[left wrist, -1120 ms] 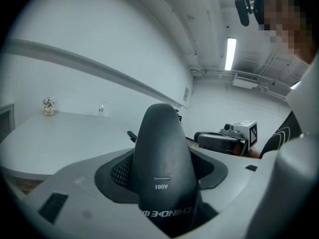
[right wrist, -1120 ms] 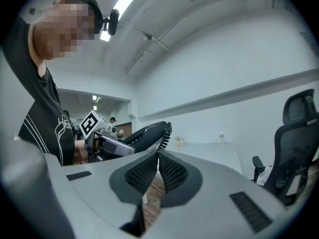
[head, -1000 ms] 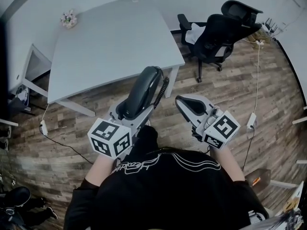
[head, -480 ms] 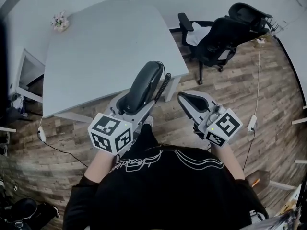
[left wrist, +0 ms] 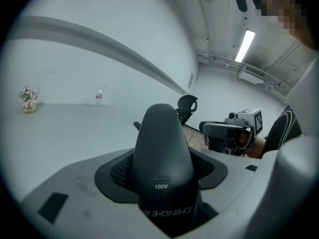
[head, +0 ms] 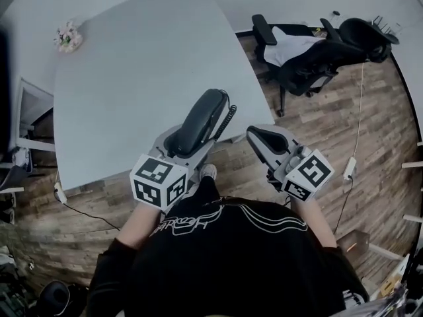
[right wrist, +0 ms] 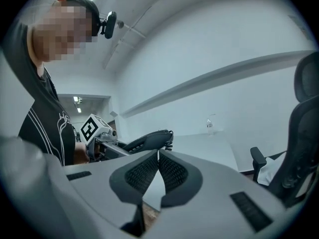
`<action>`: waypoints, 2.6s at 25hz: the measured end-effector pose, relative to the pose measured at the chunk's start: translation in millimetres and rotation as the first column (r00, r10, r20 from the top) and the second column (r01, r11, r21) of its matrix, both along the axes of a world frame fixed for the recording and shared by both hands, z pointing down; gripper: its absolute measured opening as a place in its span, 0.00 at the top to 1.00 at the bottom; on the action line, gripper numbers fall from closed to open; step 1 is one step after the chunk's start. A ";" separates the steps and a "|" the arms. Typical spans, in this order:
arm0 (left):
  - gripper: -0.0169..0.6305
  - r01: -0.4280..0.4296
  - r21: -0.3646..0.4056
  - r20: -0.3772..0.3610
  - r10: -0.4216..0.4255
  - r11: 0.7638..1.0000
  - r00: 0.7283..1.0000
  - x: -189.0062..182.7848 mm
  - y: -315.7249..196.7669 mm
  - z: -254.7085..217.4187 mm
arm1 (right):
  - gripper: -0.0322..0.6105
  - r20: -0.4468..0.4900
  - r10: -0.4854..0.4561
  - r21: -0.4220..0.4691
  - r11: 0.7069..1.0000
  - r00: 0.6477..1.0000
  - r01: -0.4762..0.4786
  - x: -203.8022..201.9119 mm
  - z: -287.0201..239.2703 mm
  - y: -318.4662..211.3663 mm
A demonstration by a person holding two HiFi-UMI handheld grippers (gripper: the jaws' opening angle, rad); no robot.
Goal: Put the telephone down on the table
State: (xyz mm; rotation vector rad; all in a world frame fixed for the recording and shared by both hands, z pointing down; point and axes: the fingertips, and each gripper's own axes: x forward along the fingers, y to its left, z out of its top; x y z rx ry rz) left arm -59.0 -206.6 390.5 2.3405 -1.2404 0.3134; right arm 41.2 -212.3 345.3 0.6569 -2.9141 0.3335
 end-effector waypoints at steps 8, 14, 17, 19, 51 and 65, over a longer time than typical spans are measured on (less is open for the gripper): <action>0.54 -0.029 -0.120 -0.021 0.026 0.992 0.999 -30.6 -58.1 42.1 | 0.89 -0.016 0.046 -0.078 0.996 0.999 -0.047 -31.2 25.2 -64.6; 0.54 -0.046 -0.171 0.011 0.049 0.984 0.999 -45.7 -99.2 81.7 | 0.89 -0.041 0.074 -0.140 0.987 0.996 -0.079 -43.0 57.6 -103.2; 0.54 -0.046 -0.197 0.027 0.052 0.979 0.998 -51.7 -116.3 100.4 | 0.89 -0.051 0.079 -0.165 0.983 0.996 -0.087 -47.6 68.8 -117.7; 0.54 -0.042 -0.210 0.059 0.056 0.977 0.997 -56.9 -126.7 114.2 | 0.89 -0.056 0.086 -0.181 0.979 0.995 -0.094 -50.1 75.6 -126.0; 0.54 0.008 -0.282 0.319 0.085 0.959 0.944 -78.4 -177.5 210.7 | 0.89 -0.079 0.111 -0.402 0.906 0.991 -0.134 -52.8 148.0 -156.8; 0.52 -0.024 -0.307 0.277 0.113 0.951 0.954 -78.5 -179.2 212.7 | 0.89 -0.071 0.130 -0.428 0.892 0.989 -0.147 -51.7 154.2 -156.2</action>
